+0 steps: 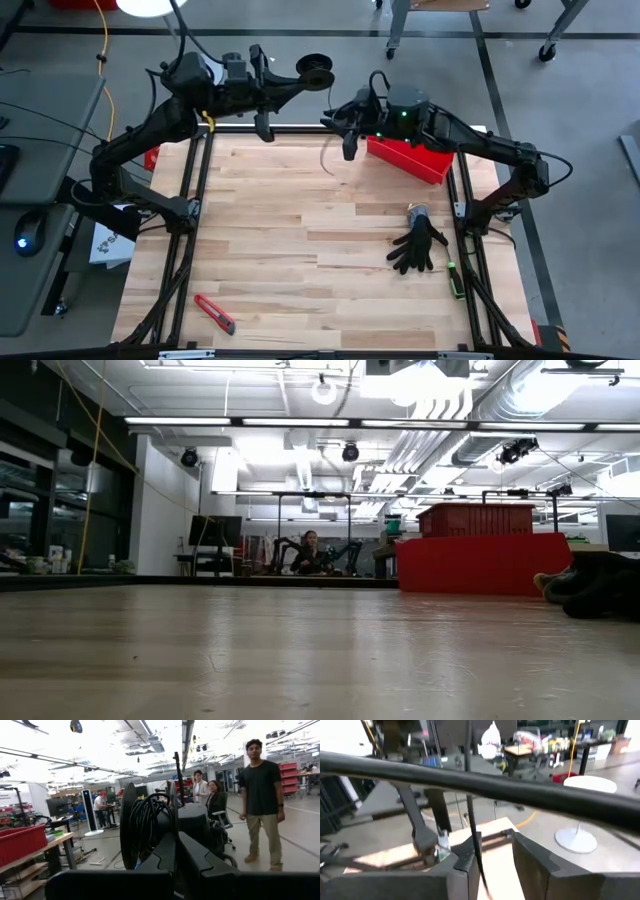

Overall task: Coil cords
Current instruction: Coil the black wire on the spool

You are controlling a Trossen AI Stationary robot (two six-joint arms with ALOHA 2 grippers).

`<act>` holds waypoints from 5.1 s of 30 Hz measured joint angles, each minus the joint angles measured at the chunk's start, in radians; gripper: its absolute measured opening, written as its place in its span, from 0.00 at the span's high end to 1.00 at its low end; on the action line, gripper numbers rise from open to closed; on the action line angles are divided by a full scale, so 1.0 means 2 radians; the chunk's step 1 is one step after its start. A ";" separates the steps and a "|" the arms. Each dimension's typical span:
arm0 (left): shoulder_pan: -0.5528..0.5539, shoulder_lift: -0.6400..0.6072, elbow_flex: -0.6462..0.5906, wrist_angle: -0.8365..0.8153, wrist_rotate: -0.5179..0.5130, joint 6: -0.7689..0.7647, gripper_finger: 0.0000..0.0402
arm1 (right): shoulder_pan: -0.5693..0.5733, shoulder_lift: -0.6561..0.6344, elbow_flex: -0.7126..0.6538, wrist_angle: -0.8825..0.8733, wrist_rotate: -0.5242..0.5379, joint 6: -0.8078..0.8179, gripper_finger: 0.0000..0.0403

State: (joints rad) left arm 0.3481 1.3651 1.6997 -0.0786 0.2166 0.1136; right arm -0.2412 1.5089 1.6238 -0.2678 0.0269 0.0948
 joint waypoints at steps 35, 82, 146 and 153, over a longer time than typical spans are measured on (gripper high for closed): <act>0.038 -0.012 -0.093 0.116 0.073 -0.153 1.00 | 0.039 0.001 -0.001 -0.063 0.034 -0.036 0.75; 0.011 -0.039 -0.093 0.076 0.042 -0.187 1.00 | 0.019 0.009 -0.001 0.017 -0.014 -0.058 0.76; 0.016 -0.025 -0.067 0.139 -0.087 -0.691 1.00 | 0.040 0.077 -0.001 0.320 -0.080 0.011 1.00; 0.015 -0.019 -0.067 0.107 -0.032 -0.816 1.00 | 0.040 0.082 -0.001 0.354 -0.081 0.001 1.00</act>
State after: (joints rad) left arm 0.3778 1.3270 1.5666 0.1350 0.1526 -1.5180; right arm -0.1608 1.6722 1.6222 0.4400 -0.1358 0.0968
